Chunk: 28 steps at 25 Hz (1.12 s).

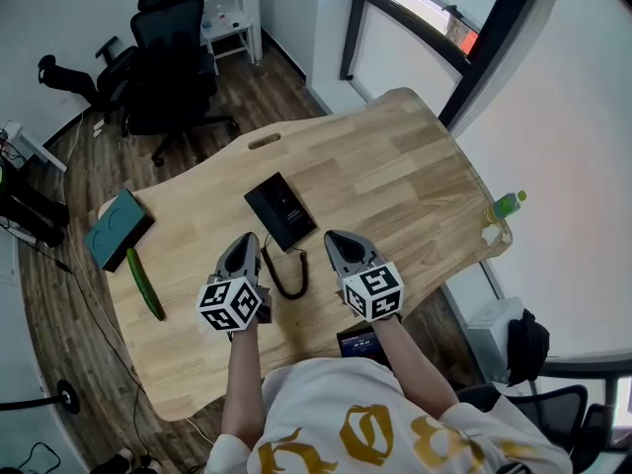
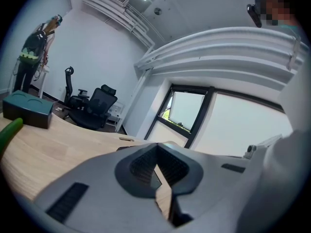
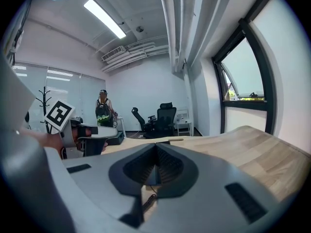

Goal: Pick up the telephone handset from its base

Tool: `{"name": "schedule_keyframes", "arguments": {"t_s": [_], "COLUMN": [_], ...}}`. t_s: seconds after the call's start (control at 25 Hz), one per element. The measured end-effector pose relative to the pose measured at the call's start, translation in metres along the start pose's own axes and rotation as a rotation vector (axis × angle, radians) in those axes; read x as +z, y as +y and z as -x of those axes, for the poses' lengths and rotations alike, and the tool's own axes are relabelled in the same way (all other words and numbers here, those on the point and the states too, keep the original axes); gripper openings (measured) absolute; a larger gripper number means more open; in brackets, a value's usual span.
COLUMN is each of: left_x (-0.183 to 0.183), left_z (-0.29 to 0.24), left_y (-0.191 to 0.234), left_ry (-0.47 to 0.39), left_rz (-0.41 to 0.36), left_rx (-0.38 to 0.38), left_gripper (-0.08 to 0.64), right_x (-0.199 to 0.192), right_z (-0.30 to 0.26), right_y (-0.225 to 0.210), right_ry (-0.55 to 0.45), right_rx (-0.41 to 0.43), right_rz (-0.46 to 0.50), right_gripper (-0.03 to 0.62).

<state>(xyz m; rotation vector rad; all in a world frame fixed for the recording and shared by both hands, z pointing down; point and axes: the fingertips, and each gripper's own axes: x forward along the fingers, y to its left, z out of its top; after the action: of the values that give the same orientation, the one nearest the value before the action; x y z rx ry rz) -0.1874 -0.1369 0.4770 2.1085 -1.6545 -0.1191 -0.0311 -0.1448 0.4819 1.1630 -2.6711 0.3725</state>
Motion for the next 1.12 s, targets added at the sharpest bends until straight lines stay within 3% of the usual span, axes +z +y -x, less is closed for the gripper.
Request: {"name": "schedule_keyframes", "arguments": {"t_s": [1.12], "left_x": [-0.059], "left_z": [-0.061], "left_y": [0.040], "left_ry": [0.172], "left_rz": [0.053], "left_rx": [0.033], "left_gripper": [0.006], "right_x": [-0.050], "right_z": [-0.053], "right_y": [-0.042], "right_ry": [0.154], "right_rx": [-0.020], "right_rz": [-0.038], "right_gripper": [0.005]}}
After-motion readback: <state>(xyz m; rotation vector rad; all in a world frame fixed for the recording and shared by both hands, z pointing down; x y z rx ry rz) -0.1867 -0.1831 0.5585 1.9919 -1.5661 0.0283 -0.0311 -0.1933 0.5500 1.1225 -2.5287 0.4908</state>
